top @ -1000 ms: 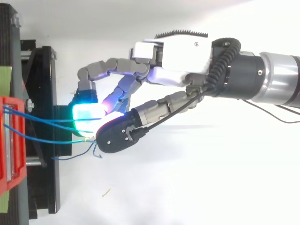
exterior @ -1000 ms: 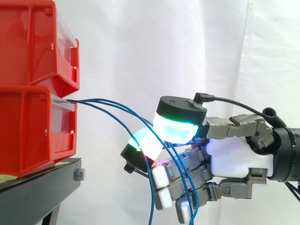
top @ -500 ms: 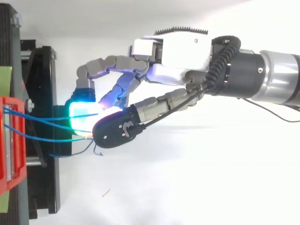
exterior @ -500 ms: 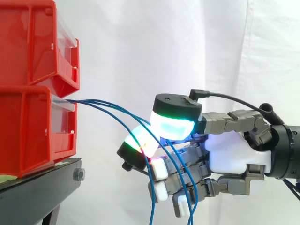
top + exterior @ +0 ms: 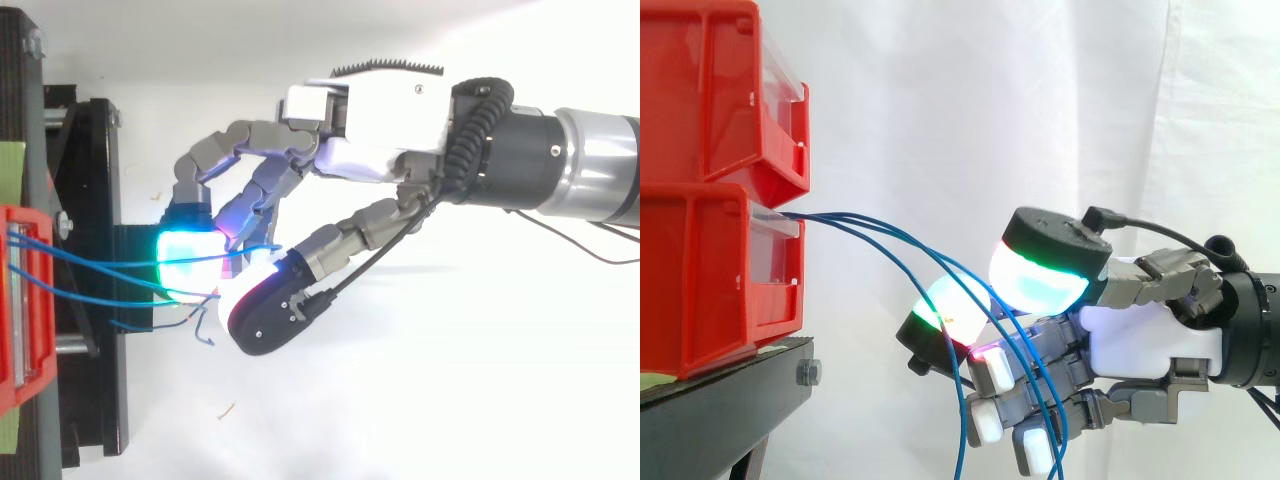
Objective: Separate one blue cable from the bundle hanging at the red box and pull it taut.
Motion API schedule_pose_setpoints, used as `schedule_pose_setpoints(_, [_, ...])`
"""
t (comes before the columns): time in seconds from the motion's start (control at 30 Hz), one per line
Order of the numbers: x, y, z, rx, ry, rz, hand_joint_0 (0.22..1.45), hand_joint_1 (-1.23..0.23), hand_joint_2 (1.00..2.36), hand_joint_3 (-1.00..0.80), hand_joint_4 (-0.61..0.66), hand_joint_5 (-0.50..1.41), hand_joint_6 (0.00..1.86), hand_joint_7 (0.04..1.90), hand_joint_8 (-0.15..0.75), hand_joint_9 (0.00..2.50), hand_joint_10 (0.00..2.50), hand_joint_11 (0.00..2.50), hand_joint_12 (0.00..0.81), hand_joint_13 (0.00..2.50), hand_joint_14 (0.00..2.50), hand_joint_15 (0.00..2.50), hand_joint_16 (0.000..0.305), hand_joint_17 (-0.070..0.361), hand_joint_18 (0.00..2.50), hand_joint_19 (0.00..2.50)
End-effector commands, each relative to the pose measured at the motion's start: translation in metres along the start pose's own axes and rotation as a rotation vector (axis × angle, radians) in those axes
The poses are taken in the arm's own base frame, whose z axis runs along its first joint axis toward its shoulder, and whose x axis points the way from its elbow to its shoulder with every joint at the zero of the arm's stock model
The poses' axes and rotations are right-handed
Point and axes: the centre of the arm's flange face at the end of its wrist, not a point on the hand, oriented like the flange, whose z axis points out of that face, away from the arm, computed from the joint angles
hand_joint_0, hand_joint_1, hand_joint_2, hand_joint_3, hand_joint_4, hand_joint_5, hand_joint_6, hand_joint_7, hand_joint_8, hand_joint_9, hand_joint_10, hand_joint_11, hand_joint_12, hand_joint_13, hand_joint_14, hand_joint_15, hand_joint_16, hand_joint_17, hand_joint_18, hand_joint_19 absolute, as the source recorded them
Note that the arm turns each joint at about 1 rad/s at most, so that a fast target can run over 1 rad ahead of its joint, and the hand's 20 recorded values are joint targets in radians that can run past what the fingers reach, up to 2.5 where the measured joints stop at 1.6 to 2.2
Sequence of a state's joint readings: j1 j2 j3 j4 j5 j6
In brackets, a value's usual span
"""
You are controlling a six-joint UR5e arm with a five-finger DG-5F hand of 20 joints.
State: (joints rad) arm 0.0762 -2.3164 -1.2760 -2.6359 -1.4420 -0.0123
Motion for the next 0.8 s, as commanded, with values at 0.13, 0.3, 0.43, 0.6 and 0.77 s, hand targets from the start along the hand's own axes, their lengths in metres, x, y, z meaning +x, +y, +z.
schedule_pose_setpoints(0.13, [0.0004,-0.0003,-0.0003,0.003,0.000,0.000,0.64,-0.77,1.00,-0.50,0.22,-0.15,0.86,1.13,0.320,0.94,0.02,0.79,0.294,0.76,0.02,0.75,0.037,0.084,0.96,0.59])
schedule_pose_setpoints(0.3, [0.0016,0.0000,0.0001,0.000,0.002,0.000,0.62,-0.63,1.00,-0.49,0.20,-0.13,0.81,1.16,0.311,0.94,0.01,0.75,0.285,0.76,0.02,0.74,0.037,0.083,0.95,0.60])
schedule_pose_setpoints(0.43, [0.0017,0.0000,0.0001,0.000,0.004,0.000,0.63,-0.66,1.01,-0.35,0.18,-0.14,0.80,1.20,0.316,0.93,0.02,0.75,0.289,0.75,0.02,0.74,0.037,0.084,0.95,0.60])
schedule_pose_setpoints(0.6, [0.0016,0.0000,0.0001,0.000,0.002,0.000,0.63,-0.77,1.02,-0.21,0.17,-0.17,0.85,1.14,0.334,0.90,0.02,0.79,0.300,0.74,0.02,0.75,0.038,0.085,0.95,0.59])
schedule_pose_setpoints(0.77, [0.0016,0.0001,0.0002,-0.002,0.002,-0.001,0.66,-0.84,1.02,-0.22,0.21,-0.19,0.87,1.12,0.353,0.89,0.02,0.82,0.313,0.74,0.02,0.76,0.038,0.086,0.96,0.58])
